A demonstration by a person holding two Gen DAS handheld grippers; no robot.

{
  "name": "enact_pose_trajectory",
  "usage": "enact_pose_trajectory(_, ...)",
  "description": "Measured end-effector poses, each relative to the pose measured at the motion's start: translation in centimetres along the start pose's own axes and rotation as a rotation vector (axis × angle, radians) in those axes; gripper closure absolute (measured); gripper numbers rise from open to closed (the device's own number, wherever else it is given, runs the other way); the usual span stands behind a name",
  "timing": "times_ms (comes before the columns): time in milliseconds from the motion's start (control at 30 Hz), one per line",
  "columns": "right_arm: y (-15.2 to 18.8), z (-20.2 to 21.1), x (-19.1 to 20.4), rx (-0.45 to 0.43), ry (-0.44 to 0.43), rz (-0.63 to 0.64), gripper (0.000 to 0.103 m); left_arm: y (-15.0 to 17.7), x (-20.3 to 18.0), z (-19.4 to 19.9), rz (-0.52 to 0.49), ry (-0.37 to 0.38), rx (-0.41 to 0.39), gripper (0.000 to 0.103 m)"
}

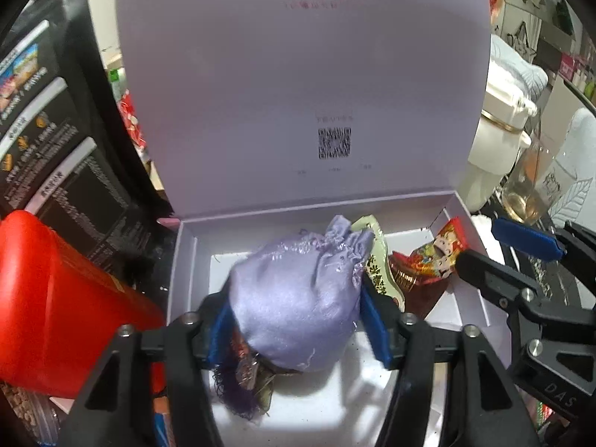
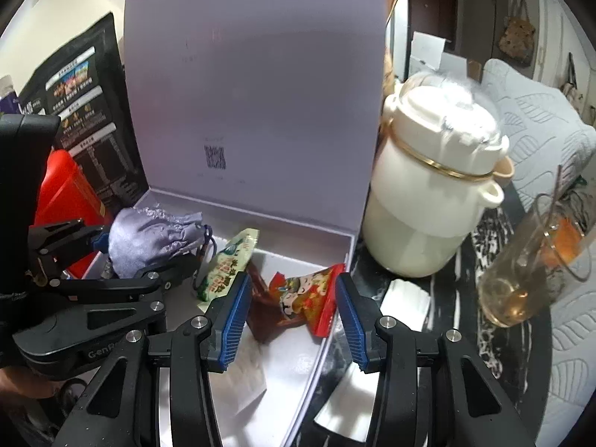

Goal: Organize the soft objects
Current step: 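Open the left gripper to drop the pouch while the right releases the red packet, then withdraw both open tools from the gift box toward the table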

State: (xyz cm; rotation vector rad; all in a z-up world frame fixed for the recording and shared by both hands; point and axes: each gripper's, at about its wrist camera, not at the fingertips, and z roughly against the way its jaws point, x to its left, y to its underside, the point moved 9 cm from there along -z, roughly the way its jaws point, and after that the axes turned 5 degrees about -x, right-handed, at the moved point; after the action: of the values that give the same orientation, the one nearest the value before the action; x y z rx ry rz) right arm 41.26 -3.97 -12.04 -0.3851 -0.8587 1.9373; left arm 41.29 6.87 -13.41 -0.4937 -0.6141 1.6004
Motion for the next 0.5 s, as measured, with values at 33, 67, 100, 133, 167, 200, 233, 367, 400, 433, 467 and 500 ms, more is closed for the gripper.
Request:
enact_pose_trajectory(33, 0.0, 0.3, 0.0, -0.003, -0.001, 0.000, 0.057, -0.2, -0.1, 0.4, 0.003, 0.000, -0.010, 0.025)
enact_pose_trajectory(67, 0.0, 0.7, 0.0, -0.005, 0.001, 0.003, 0.057, -0.5, -0.2, 0.9, 0.006, 0.003, -0.026, 0.020)
enact_pose_trajectory(100, 0.0, 0.9, 0.0, -0.006, 0.004, 0.008, 0.057, -0.7, -0.2, 1.3, 0.006, 0.003, -0.038, 0.017)
enact_pose_trajectory(133, -0.1, 1.4, 0.0, -0.010, 0.011, 0.016, 0.057, -0.8, -0.2, 1.7, 0.003, -0.001, -0.049, 0.017)
enact_pose_trajectory(167, -0.1, 1.7, 0.0, -0.014, 0.016, 0.021, 0.057, -1.0, -0.3, 2.1, -0.001, -0.006, -0.055, 0.017)
enact_pose_trajectory(200, -0.3, 2.3, -0.1, -0.022, 0.023, 0.022, 0.057, -1.1, -0.6, 2.5, -0.007, -0.009, -0.059, 0.017)
enact_pose_trajectory(233, -0.4, 2.6, -0.1, -0.027, 0.025, 0.020, 0.057, -1.3, -0.8, 2.9, -0.011, -0.010, -0.065, 0.017)
enact_pose_trajectory(367, -0.9, 4.3, -0.2, -0.053, 0.031, 0.011, 0.057, -1.8, -1.2, 5.0, -0.019, -0.012, -0.091, 0.017)
enact_pose_trajectory(400, -1.0, 4.6, -0.1, -0.058, 0.034, 0.011, 0.057, -2.0, -1.3, 5.6, -0.021, -0.013, -0.102, 0.017)
enact_pose_trajectory(433, -1.1, 5.1, -0.1, -0.065, 0.038, 0.012, 0.057, -2.1, -1.3, 6.1, -0.023, -0.014, -0.114, 0.017)
enact_pose_trajectory(467, -1.3, 5.5, -0.1, -0.069, 0.039, 0.013, 0.057, -2.2, -1.1, 6.7, -0.023, -0.014, -0.126, 0.017)
enact_pose_trajectory(500, -1.5, 6.2, 0.0, -0.079, 0.039, 0.015, 0.057, -2.5, -1.2, 7.4, -0.023, -0.016, -0.138, 0.017)
